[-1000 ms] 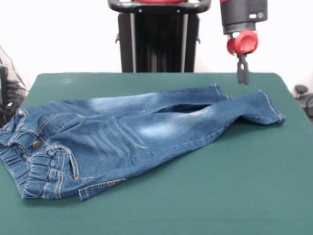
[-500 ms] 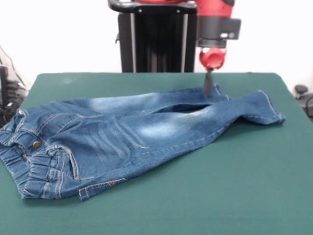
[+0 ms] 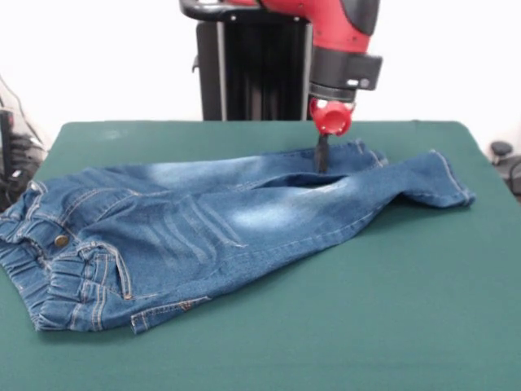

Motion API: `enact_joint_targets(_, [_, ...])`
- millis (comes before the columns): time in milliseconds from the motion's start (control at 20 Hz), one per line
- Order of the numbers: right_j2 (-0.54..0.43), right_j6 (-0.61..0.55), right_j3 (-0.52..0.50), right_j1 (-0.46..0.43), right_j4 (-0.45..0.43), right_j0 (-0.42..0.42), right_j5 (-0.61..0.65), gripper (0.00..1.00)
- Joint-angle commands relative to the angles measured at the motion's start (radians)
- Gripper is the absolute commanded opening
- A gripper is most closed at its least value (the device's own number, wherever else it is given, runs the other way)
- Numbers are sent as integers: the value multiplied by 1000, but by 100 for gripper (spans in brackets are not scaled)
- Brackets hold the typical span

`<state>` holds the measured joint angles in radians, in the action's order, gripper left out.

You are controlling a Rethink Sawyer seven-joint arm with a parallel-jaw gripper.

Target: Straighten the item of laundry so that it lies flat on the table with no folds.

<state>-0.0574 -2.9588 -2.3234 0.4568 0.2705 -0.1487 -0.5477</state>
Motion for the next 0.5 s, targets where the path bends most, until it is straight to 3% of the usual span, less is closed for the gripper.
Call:
enact_joint_targets(50, [129,246,227,104,55,15,413,100])
enact_joint_targets(250, [208,279,336,165,-41,22,763,100])
enact_joint_targets(500, [-13,265,348,191,-176,-203,969,100])
